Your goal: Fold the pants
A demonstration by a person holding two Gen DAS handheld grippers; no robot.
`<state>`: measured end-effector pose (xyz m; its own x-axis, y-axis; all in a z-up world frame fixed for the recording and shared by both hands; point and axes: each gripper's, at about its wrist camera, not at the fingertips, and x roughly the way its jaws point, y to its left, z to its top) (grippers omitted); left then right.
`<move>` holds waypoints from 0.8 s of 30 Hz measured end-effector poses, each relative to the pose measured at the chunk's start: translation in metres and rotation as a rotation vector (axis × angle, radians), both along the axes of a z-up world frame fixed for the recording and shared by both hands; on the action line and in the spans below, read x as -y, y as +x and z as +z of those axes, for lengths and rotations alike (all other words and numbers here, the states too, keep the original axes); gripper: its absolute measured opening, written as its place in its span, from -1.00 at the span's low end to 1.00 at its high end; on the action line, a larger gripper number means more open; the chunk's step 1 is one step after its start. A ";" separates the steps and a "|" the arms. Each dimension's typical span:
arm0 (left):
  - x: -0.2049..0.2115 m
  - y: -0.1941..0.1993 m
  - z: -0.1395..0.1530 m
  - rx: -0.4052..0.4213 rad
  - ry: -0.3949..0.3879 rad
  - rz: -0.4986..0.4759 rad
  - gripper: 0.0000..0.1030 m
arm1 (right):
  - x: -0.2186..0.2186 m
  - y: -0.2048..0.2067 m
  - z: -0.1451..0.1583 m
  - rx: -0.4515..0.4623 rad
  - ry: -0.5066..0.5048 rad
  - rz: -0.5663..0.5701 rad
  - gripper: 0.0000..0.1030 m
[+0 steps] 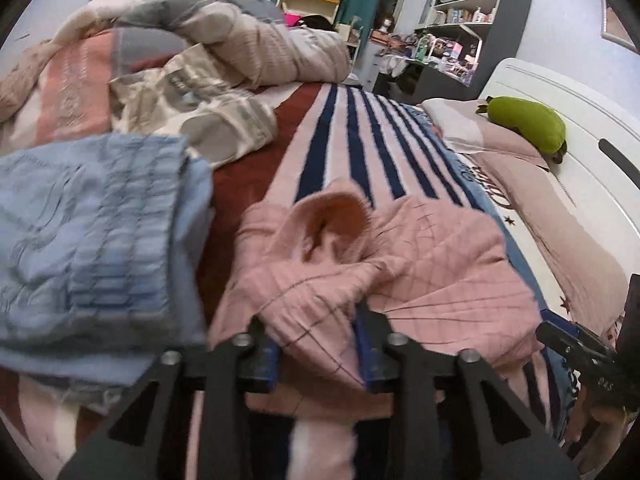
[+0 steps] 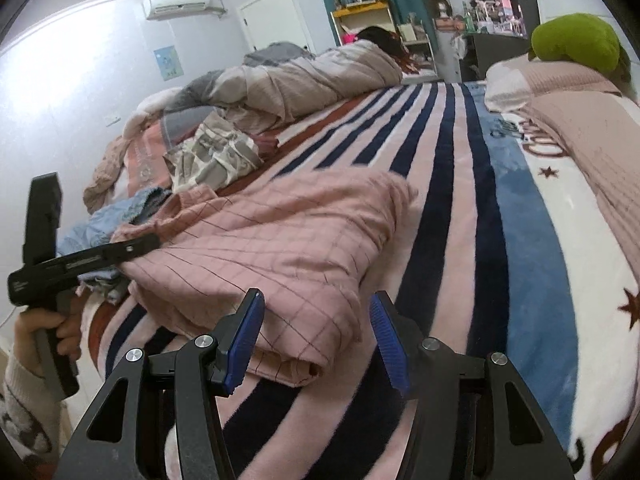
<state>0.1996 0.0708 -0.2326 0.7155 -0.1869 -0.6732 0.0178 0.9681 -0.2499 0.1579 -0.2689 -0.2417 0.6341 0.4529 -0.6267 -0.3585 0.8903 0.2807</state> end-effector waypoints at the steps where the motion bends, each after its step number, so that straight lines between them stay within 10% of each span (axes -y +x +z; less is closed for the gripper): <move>1: -0.001 -0.002 -0.003 -0.014 -0.005 -0.002 -0.35 | -0.001 0.000 -0.002 -0.010 0.000 0.002 -0.02; 13: 0.003 -0.009 0.057 0.124 0.024 -0.155 0.20 | -0.001 -0.001 -0.001 -0.034 0.005 -0.036 -0.02; 18: 0.017 0.050 0.035 -0.028 0.043 -0.260 -0.34 | -0.005 0.000 0.011 0.007 0.019 -0.002 -0.02; 24: 0.021 0.069 -0.007 -0.153 0.045 -0.277 -0.37 | -0.008 0.003 0.009 0.001 0.041 0.043 -0.02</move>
<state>0.2684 0.0501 -0.2391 0.5316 -0.3282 -0.7809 0.2477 0.9418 -0.2272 0.1612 -0.2613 -0.2331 0.6143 0.5050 -0.6064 -0.3965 0.8619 0.3161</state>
